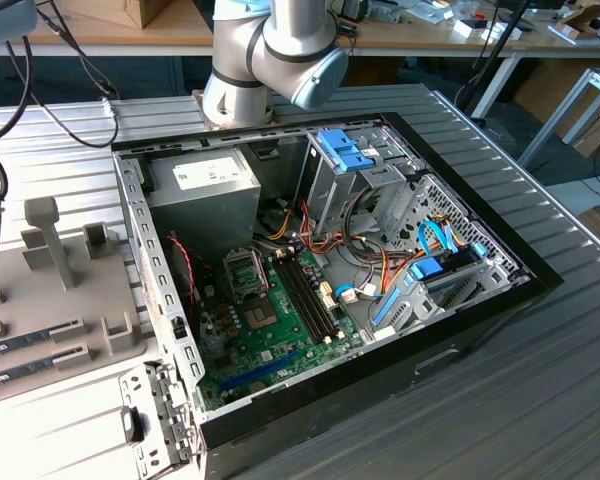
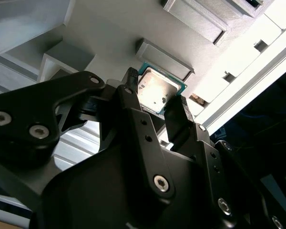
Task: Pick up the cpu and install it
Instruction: 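Pick up the cpu and move it towards the insertion slot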
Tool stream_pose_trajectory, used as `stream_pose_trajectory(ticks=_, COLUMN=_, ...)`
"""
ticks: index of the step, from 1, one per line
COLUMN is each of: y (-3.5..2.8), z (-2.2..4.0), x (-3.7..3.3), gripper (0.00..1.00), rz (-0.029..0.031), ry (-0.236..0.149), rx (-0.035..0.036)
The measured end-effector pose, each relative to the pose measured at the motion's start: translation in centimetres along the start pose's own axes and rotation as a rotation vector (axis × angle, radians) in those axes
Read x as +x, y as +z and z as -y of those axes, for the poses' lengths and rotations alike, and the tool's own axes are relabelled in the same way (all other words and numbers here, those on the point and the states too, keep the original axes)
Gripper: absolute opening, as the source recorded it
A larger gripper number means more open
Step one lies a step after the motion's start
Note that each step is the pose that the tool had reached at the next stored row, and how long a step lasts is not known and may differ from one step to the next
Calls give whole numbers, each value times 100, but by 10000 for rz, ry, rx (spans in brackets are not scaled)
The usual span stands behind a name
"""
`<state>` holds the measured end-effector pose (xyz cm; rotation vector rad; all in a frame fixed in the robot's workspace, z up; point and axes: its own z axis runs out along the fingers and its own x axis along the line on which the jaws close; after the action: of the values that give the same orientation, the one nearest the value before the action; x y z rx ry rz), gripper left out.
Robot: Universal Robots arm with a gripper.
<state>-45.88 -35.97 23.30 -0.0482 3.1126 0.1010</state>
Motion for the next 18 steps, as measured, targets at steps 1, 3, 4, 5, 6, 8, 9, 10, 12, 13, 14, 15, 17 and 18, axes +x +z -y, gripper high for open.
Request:
stream_pose_trajectory(ticks=1, y=-2, z=0, x=0, gripper=47, rz=1, ry=0, rx=0)
stream_pose_trajectory(ticks=3, y=-5, z=0, x=0, gripper=47, rz=1, ry=0, rx=0)
stream_pose_trajectory(ticks=4, y=-7, z=-1, x=0, gripper=47, rz=1, ry=0, rx=0)
stream_pose_trajectory(ticks=5, y=-9, z=-1, x=0, gripper=47, rz=0, ry=0, rx=0)
stream_pose_trajectory(ticks=6, y=-11, z=-1, x=0, gripper=47, rz=1, ry=0, rx=-2)
stream_pose_trajectory(ticks=8, y=-14, z=-1, x=-1, gripper=47, rz=0, ry=0, rx=-2)
stream_pose_trajectory(ticks=9, y=-15, z=-1, x=-1, gripper=47, rz=1, ry=0, rx=-3)
stream_pose_trajectory(ticks=10, y=-19, z=-1, x=-1, gripper=47, rz=1, ry=0, rx=-5)
stream_pose_trajectory(ticks=12, y=-26, z=-2, x=-1, gripper=47, rz=1, ry=0, rx=-8)
stream_pose_trajectory(ticks=13, y=-27, z=-2, x=-1, gripper=47, rz=1, ry=0, rx=-8)
stream_pose_trajectory(ticks=14, y=-29, z=-2, x=-1, gripper=47, rz=1, ry=0, rx=-9)
stream_pose_trajectory(ticks=15, y=-30, z=-2, x=-1, gripper=47, rz=1, ry=0, rx=-9)
stream_pose_trajectory(ticks=17, y=-55, z=-4, x=-2, gripper=47, rz=2, ry=2, rx=-72)
stream_pose_trajectory(ticks=18, y=-55, z=-4, x=-1, gripper=47, rz=2, ry=2, rx=-74)
